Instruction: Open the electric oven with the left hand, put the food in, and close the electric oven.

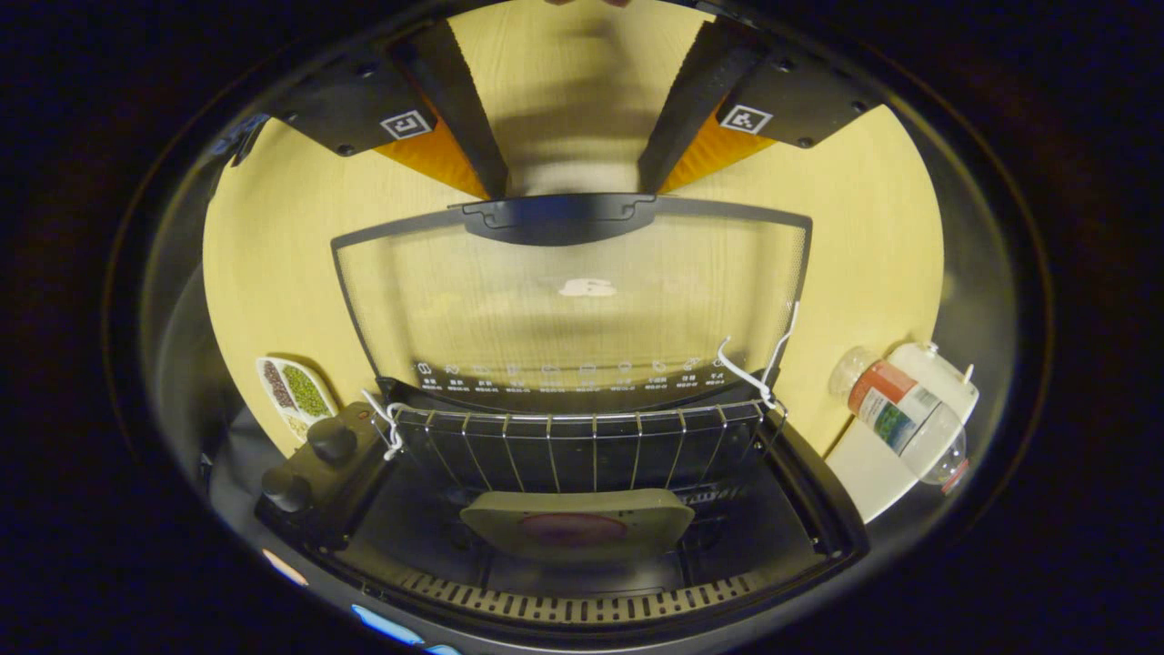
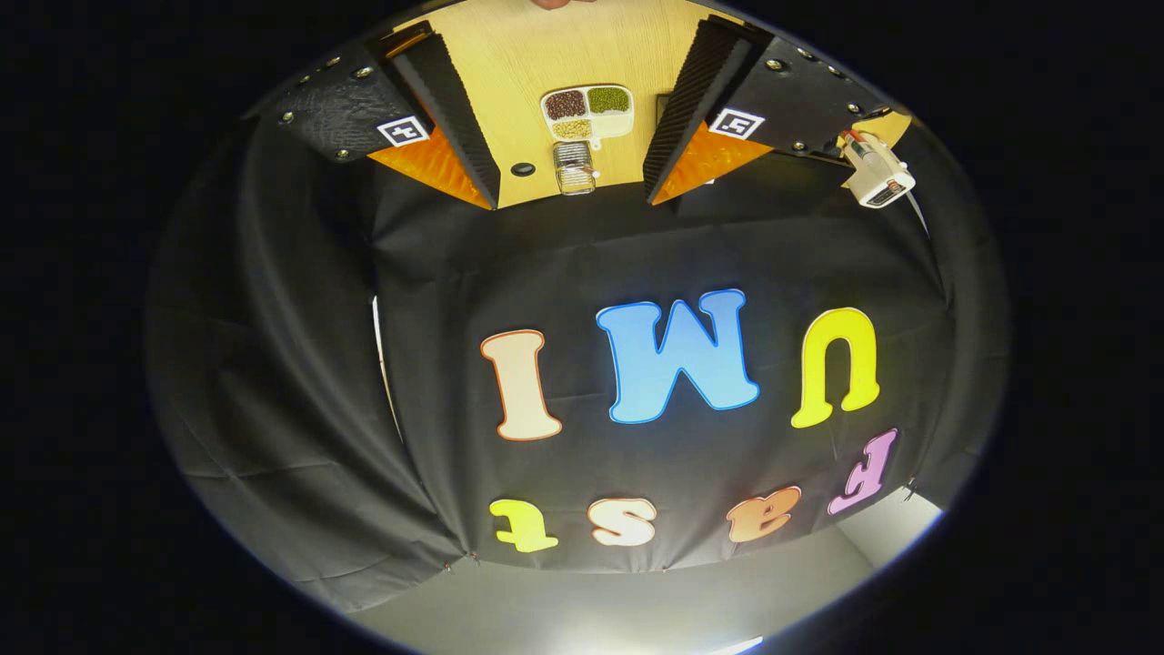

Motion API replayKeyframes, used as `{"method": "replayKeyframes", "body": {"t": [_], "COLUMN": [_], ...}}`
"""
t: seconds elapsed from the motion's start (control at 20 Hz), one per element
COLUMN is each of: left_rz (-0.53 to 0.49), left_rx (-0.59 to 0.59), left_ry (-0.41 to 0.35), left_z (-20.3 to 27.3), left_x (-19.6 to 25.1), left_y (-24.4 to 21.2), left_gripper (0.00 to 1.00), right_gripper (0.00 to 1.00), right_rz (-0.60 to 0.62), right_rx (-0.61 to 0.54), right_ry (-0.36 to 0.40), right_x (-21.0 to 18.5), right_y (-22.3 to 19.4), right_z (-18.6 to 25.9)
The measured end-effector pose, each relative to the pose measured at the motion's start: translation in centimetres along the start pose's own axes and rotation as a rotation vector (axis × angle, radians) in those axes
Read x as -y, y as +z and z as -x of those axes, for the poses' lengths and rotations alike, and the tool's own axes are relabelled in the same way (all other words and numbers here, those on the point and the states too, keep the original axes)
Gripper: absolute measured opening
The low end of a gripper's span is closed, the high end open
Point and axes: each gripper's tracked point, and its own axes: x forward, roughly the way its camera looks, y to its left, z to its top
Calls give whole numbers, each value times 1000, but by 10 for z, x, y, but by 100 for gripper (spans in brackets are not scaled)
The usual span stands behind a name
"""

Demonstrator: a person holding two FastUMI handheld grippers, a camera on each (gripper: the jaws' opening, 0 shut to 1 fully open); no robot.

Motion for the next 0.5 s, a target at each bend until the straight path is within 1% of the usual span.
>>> {"method": "replayKeyframes", "body": {"t": [0.05,0.15,0.2,0.25,0.4,0.5], "left_rz": [-2,9,7,3,9,12], "left_rx": [-2,0,8,17,51,83], "left_ry": [1,-4,-6,-6,-14,-20], "left_z": [0,3,5,9,24,36], "left_x": [0,0,0,0,1,2], "left_y": [-1,0,1,1,4,6], "left_gripper": [100,99,100,99,100,99], "right_gripper": [96,96,96,96,96,96], "right_rz": [1,2,2,1,-5,-13], "right_rx": [-2,-8,-9,-9,-7,-8], "right_ry": [2,4,7,10,24,36], "right_x": [-1,-3,-5,-6,-12,-17], "right_y": [0,-2,-3,-2,-2,-2], "right_z": [0,1,1,1,0,1]}}
